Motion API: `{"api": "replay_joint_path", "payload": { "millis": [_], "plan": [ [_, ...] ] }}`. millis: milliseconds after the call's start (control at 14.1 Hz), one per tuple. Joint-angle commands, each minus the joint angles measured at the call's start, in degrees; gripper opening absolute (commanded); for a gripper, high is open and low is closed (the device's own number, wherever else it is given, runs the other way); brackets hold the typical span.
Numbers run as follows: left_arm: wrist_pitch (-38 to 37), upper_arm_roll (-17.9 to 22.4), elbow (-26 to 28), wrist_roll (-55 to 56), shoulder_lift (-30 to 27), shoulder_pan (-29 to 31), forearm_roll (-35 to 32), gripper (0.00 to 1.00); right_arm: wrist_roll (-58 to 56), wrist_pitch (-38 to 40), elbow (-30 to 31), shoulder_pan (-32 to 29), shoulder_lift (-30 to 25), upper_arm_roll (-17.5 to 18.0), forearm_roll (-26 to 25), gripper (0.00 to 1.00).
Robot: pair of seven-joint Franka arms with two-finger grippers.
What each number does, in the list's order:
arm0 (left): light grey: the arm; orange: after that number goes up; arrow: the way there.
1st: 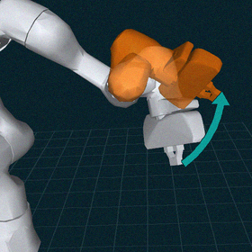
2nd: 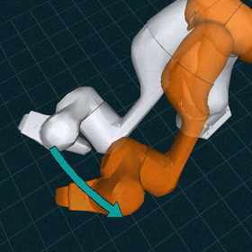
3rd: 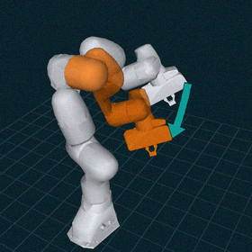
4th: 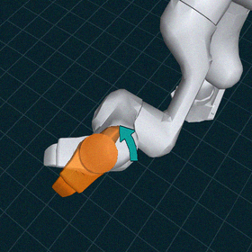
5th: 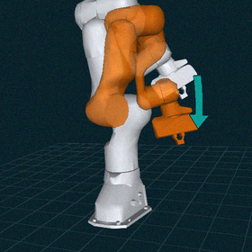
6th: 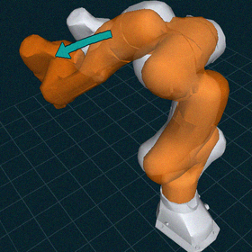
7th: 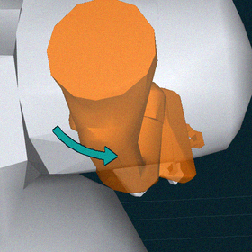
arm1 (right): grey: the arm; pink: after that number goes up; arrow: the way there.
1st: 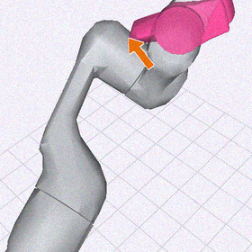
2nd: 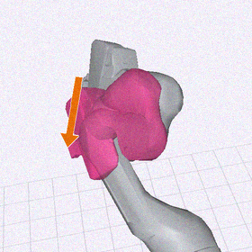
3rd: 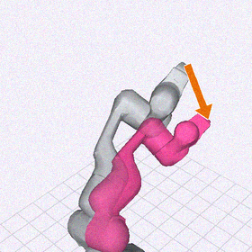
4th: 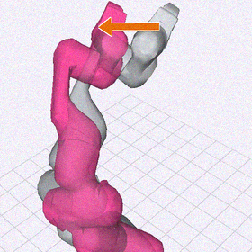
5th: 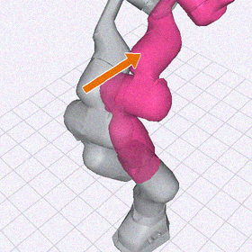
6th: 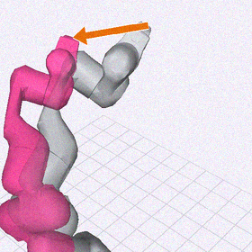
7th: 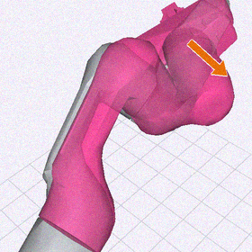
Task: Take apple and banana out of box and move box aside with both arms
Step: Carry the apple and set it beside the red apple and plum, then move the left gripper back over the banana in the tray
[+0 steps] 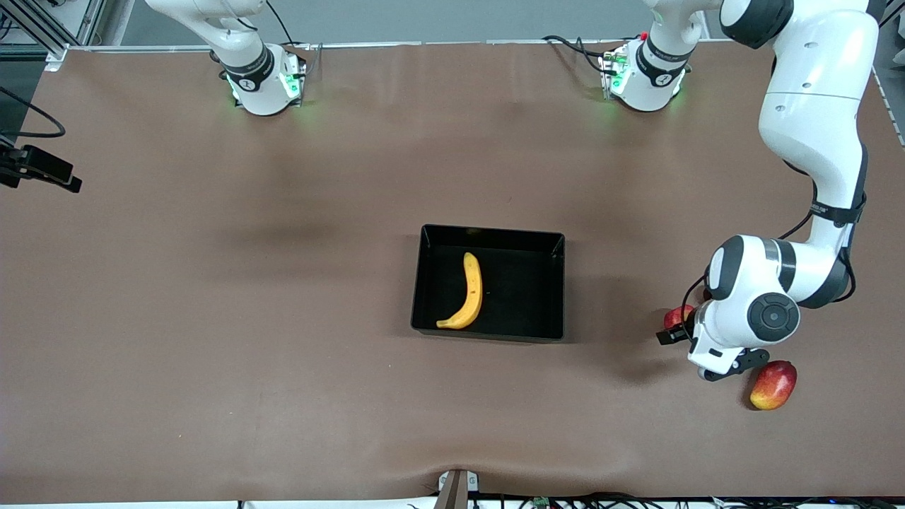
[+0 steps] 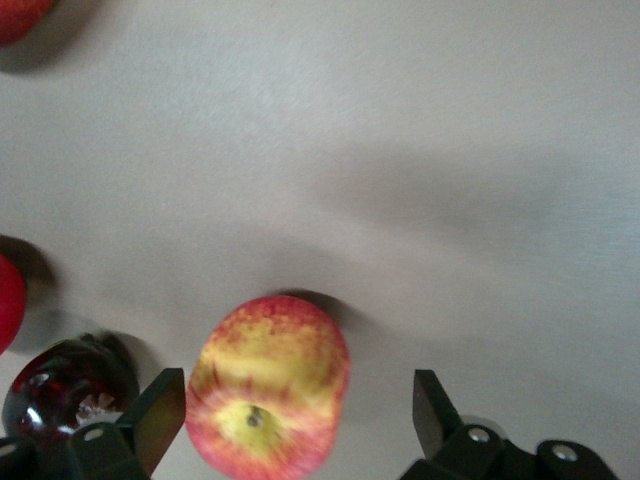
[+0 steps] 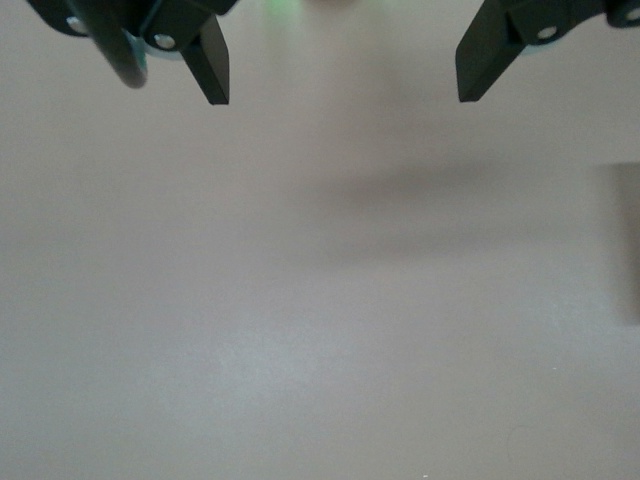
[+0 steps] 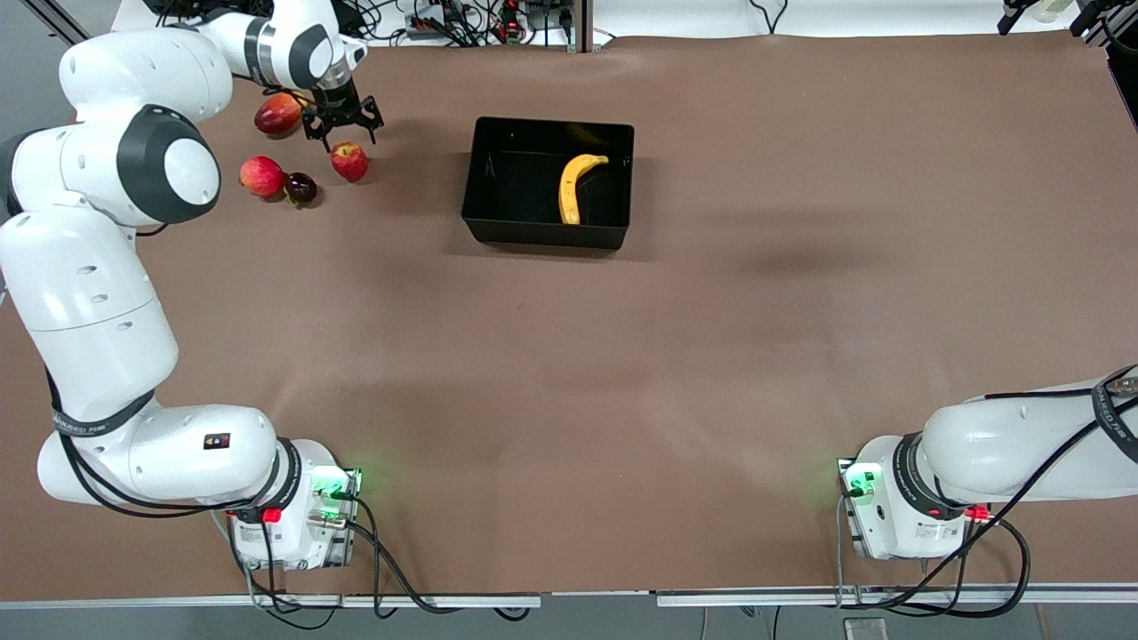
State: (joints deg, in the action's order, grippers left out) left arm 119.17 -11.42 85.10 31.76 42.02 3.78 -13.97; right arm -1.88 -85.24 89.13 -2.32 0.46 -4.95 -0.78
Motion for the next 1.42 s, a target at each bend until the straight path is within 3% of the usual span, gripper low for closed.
{"api": "replay_joint_path", "payload": {
  "millis": [0,427,640,996,1352],
  "plan": [
    [-3.58,-2.98,1.04,0.76,-5.52,-0.35,-0.18,1.0,-0.67,0.42,-1.07,-1.19,0.68,0.64,1.13,1.0],
    [-6.93,-12.64,1.04,2.6,-9.14,-0.35,0.0,1.0,-0.67,0.42,-0.98,-1.1,0.68,0.64,1.13,1.0],
    [-6.85,-16.88,0.6,10.66,-8.71,-2.97,-0.53,1.0,-0.76,0.16,-0.98,-1.28,1.21,0.64,1.04,1.0],
    [-5.53,-16.53,-4.58,22.19,-3.7,-13.43,-0.79,1.0,-0.76,0.07,-1.16,-1.28,2.44,0.64,0.69,1.0],
    [1.13,-16.36,-4.85,22.39,0.51,-17.92,-0.79,1.0,-0.76,0.07,-1.16,-1.19,2.97,0.64,0.77,1.0]
  ]
}}
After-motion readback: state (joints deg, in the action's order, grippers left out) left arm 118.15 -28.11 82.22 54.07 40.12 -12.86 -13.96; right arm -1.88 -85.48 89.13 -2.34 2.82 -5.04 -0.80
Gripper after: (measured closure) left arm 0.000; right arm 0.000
